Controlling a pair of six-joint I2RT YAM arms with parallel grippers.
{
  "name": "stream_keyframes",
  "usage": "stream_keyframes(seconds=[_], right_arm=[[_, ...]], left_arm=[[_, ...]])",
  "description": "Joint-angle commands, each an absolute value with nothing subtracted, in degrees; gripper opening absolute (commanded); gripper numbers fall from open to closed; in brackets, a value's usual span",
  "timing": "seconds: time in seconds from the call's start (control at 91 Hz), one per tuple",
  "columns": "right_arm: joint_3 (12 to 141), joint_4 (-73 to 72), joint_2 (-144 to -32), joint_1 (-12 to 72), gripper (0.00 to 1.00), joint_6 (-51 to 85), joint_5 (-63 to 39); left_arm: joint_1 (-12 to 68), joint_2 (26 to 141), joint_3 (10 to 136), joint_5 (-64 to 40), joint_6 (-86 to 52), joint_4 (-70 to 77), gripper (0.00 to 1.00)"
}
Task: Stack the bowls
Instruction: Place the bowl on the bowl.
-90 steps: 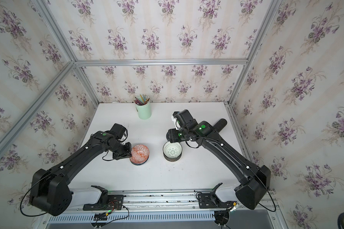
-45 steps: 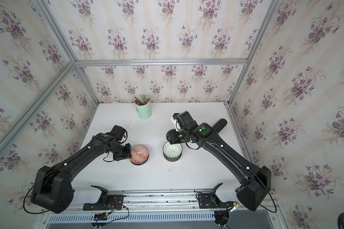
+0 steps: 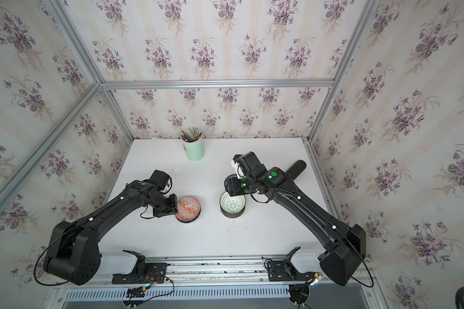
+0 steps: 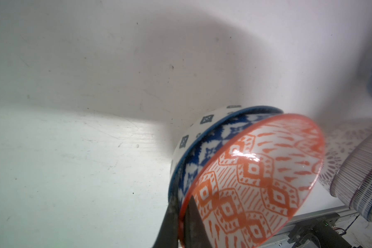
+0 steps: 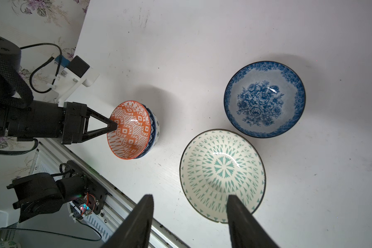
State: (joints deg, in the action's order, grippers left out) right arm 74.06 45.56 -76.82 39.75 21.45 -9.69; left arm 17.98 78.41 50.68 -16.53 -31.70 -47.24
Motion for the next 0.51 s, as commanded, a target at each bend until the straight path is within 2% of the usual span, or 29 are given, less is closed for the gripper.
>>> stream_keyframes(seconds=[0.0, 0.495], right_arm=[[74.0, 44.4, -76.6, 39.8, 0.59, 21.7, -9.6], [74.3, 44.2, -77.4, 39.7, 0.59, 21.4, -9.9]], left_arm=[[17.9, 78.4, 50.5, -17.0, -31.8, -46.4, 0.00], [17.9, 78.6, 50.2, -17.1, -31.6, -45.7, 0.00]])
